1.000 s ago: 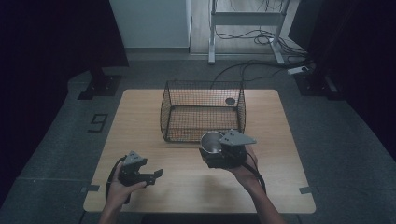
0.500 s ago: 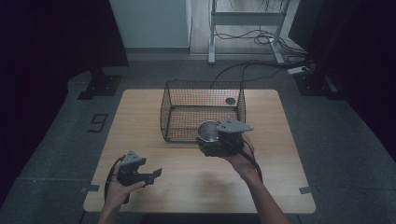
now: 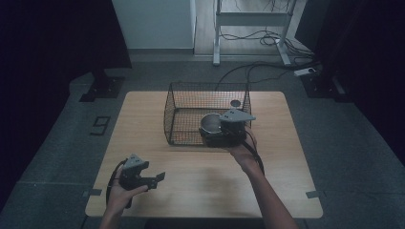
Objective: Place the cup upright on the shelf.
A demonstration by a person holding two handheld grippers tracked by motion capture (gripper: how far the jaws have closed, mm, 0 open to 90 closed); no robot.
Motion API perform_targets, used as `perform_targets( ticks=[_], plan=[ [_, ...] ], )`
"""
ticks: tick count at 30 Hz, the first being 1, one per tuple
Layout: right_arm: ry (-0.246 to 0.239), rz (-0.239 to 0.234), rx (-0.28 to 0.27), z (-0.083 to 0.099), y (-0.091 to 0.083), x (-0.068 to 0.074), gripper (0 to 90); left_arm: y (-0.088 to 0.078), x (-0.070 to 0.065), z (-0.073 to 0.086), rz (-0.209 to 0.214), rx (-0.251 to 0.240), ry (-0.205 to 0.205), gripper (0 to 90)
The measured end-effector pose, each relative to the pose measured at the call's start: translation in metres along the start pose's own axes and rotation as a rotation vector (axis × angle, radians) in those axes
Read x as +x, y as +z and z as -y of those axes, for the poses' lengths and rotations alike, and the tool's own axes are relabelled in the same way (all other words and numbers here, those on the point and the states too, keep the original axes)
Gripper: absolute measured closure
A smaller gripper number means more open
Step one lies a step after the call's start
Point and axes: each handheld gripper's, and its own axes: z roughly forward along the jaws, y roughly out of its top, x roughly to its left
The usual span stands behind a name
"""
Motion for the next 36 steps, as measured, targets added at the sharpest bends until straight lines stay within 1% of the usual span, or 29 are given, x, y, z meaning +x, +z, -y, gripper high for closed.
perform_targets(
  ticks=[14,26,36],
  plan=[
    [0.016,0.032,0.014,-0.013,0.016,-0.013,14.3,0.000,0.000,0.000,0.005,0.002,0.004,15.8],
    [0.028,0.060,0.029,-0.018,0.028,-0.025,14.3,0.001,0.000,0.001,0.006,0.004,0.004,15.8],
    [0.031,0.081,0.039,-0.023,0.035,-0.031,14.3,0.001,0.001,0.001,0.005,0.006,0.001,15.5]
  ],
)
